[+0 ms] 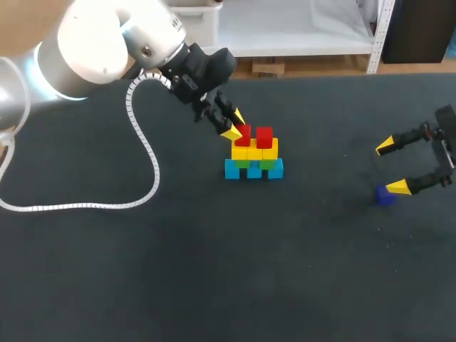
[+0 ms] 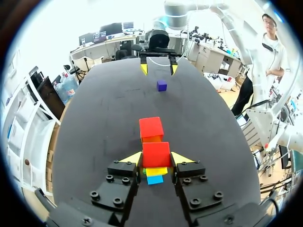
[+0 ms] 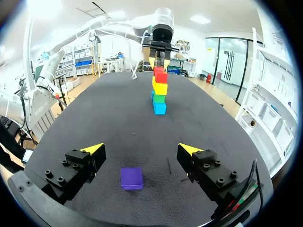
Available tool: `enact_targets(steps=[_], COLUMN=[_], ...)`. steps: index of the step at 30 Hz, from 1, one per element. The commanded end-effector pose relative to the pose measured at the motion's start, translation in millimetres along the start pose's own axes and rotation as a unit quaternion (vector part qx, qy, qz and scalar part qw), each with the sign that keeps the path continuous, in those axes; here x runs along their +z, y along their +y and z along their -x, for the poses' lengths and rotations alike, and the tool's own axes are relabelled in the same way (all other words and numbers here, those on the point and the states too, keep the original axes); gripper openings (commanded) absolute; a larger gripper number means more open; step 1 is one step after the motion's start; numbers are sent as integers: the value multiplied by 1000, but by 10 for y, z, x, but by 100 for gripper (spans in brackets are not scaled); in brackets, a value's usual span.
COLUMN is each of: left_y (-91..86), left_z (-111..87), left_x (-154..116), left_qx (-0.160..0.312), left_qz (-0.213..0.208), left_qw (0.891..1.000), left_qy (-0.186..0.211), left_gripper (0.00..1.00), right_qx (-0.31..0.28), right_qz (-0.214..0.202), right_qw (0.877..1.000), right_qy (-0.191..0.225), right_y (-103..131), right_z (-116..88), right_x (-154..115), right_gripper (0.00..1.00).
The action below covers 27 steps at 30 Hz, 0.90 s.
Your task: Place the blue cubes, place green cubes on the blue cubes, place the yellow cubes on the green cubes, then place the red cubes on the yellow cubes, and place purple cube on the red cubes.
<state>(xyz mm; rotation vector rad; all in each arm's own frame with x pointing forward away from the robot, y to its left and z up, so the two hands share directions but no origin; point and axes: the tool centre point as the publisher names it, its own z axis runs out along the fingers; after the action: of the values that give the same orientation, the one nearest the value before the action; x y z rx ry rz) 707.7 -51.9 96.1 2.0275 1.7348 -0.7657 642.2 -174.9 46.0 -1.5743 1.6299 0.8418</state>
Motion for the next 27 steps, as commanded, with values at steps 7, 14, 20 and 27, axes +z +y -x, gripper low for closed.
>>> enact_targets(steps=[7, 14, 20, 27], left_y=[5, 12, 18, 27], left_z=[18, 26, 20, 17], left_x=[63, 85, 93, 94], left_qx=[-5, -6, -9, -10], left_qz=[3, 5, 6, 7], left_qw=[1000, 1000, 1000, 1000], left_qy=[-6, -11, -13, -14], left_gripper=[0, 0, 0, 0], right_qx=[0, 0, 0, 0], right_qz=[0, 0, 0, 0], right_qw=[1000, 1000, 1000, 1000], right_qy=[0, 0, 0, 0], right_y=[-2, -2, -2, -2], right_z=[0, 0, 0, 0], right_x=[0, 0, 0, 0], right_gripper=[100, 100, 100, 100])
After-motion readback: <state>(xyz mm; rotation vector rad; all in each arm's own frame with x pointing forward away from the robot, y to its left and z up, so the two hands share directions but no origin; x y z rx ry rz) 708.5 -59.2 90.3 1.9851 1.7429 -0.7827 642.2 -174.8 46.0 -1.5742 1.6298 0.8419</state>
